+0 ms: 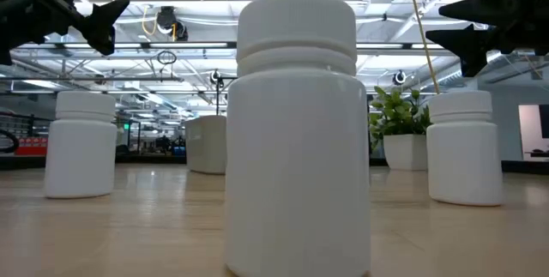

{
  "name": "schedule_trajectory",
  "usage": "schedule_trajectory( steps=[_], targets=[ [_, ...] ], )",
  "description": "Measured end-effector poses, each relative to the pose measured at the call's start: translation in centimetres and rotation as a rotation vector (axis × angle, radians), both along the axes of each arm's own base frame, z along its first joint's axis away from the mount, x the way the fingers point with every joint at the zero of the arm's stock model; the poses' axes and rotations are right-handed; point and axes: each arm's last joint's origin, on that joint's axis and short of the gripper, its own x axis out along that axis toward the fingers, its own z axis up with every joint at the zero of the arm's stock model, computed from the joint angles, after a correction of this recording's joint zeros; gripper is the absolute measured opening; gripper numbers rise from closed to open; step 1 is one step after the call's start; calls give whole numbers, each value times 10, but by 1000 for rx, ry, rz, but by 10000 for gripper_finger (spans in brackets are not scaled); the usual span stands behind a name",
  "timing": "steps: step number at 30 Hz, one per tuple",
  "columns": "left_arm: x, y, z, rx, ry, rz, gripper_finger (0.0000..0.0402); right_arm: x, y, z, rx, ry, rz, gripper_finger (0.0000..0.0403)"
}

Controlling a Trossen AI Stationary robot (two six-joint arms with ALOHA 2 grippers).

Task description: Pick and place pill bottles into a basket

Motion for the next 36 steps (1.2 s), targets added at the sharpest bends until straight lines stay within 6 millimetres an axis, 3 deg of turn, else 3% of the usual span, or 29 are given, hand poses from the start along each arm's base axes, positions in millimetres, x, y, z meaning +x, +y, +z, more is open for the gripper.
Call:
schedule_trajectory(
  steps=[23, 25, 30, 33, 36],
  targets=[
    [0, 0, 0, 0, 0, 0, 308, 0, 0, 1, 20, -10, 4, 212],
    [0, 0, 0, 0, 0, 0, 308, 0, 1, 2, 164, -45, 54, 212],
    [0, 0, 0, -40, 7, -2, 308, -6, -2, 23, 685, -333, 144, 212],
    [0, 2, 1, -111, 11, 35, 308, -13, -7, 35, 848, -512, 113, 212],
    [0, 7, 4, -185, -36, 194, 308, -19, -11, 44, 922, -650, 105, 212]
  ],
)
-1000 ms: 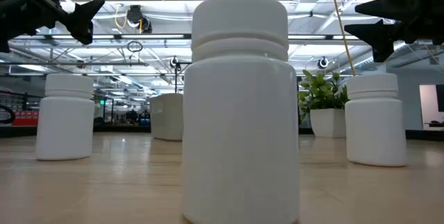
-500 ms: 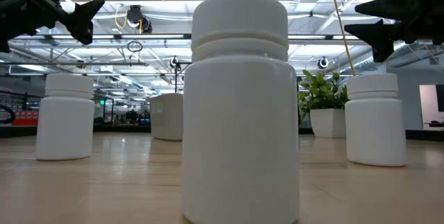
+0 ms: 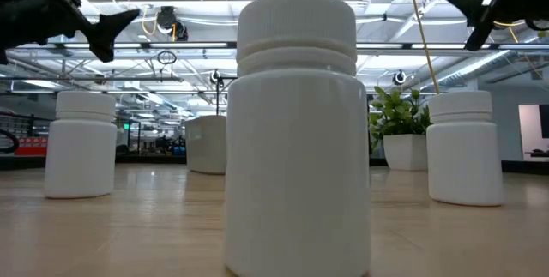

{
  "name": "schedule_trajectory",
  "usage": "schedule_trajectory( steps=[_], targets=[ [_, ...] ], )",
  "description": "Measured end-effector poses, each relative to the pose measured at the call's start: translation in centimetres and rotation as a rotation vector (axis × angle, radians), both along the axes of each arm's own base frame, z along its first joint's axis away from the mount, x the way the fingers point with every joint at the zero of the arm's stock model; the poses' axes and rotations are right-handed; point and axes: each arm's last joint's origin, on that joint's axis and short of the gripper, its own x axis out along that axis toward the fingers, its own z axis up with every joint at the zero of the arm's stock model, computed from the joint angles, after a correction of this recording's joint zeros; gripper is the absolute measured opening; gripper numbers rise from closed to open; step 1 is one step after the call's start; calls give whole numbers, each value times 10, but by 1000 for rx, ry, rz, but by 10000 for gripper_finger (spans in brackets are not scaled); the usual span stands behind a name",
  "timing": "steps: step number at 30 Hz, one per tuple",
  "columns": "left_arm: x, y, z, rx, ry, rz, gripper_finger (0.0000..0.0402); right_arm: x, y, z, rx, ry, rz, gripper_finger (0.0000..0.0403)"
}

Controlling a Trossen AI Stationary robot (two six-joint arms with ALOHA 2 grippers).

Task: Pick and place pill bottles into a basket
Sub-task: Put the white pill bottle into the gray bin

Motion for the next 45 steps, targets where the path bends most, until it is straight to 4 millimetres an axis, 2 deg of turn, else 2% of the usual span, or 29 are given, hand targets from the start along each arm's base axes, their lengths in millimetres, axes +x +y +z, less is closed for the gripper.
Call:
schedule_trajectory(
  steps=[3, 6, 8, 19, 22, 24, 27, 29, 34, 36, 41, 45],
  targets=[
    [-5, 6, 12, -284, -178, 156, 308, -4, -1, 5, -6, -57, -19, 212],
    [-12, 11, 19, -653, -384, 176, 308, -3, -1, 4, -45, -24, -50, 212],
    [-15, 12, 21, -770, -478, 187, 308, -4, -2, 4, -32, -25, -71, 212],
    [-20, 15, 25, -859, -599, 246, 308, 2, -2, -2, 105, 12, -46, 212],
    [-20, 16, 24, -857, -601, 285, 308, 5, 0, -1, 57, 28, -36, 212],
    [-20, 16, 24, -856, -601, 279, 308, 12, 3, -3, -1, 112, -23, 212],
    [-19, 15, 24, -852, -592, 278, 308, 18, 7, 39, -92, 120, 29, 212],
    [-19, 15, 23, -878, -590, 251, 308, 29, 12, 65, -153, 182, 67, 212],
    [-16, 14, 22, -885, -556, 189, 308, 80, 34, 102, -250, 526, 279, 212],
    [-16, 14, 22, -888, -553, 189, 308, 103, 45, 107, -264, 677, 364, 212],
    [-16, 14, 22, -901, -553, 165, 308, 159, 74, 119, -324, 907, 570, 212],
    [-15, 14, 22, -899, -540, 155, 308, 189, 90, 128, -376, 1100, 716, 212]
  ],
)
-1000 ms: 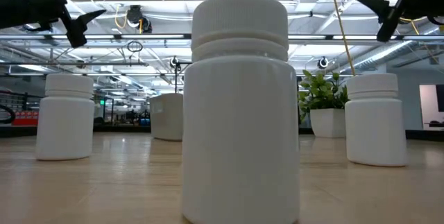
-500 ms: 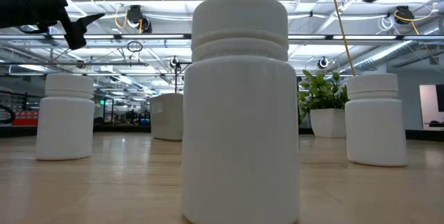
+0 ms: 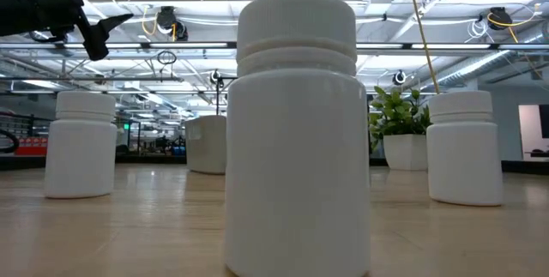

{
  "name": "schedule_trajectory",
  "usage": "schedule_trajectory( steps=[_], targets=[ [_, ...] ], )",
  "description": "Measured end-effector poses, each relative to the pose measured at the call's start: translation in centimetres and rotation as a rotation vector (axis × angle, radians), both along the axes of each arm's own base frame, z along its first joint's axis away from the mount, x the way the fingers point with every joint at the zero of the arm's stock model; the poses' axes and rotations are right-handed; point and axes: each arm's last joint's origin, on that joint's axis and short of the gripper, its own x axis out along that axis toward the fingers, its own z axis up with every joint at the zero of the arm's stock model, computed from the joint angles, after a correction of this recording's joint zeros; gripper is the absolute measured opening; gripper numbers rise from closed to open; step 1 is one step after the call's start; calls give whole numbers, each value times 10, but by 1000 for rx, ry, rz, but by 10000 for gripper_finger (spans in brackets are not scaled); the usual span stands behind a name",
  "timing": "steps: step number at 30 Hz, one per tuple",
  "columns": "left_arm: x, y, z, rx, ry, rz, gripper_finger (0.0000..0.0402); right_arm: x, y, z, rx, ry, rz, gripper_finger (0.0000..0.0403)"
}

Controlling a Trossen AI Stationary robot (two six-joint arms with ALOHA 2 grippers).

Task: Pick and place pill bottles into a basket
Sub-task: Put the white pill bottle into the gray bin

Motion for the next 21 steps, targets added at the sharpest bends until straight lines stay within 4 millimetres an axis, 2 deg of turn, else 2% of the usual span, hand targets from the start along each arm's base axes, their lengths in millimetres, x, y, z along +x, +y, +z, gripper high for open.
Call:
schedule_trajectory(
  steps=[6, 11, 21],
  targets=[
    [0, 0, 0, -6, -14, -25, 308, 27, 21, -11, -149, 331, 94, 212],
    [1, 0, -1, -9, 7, -27, 308, 37, 37, -46, -245, 587, 131, 215],
    [1, 0, -2, 4, 22, -22, 308, 53, 53, -79, -264, 692, 115, 232]
  ],
)
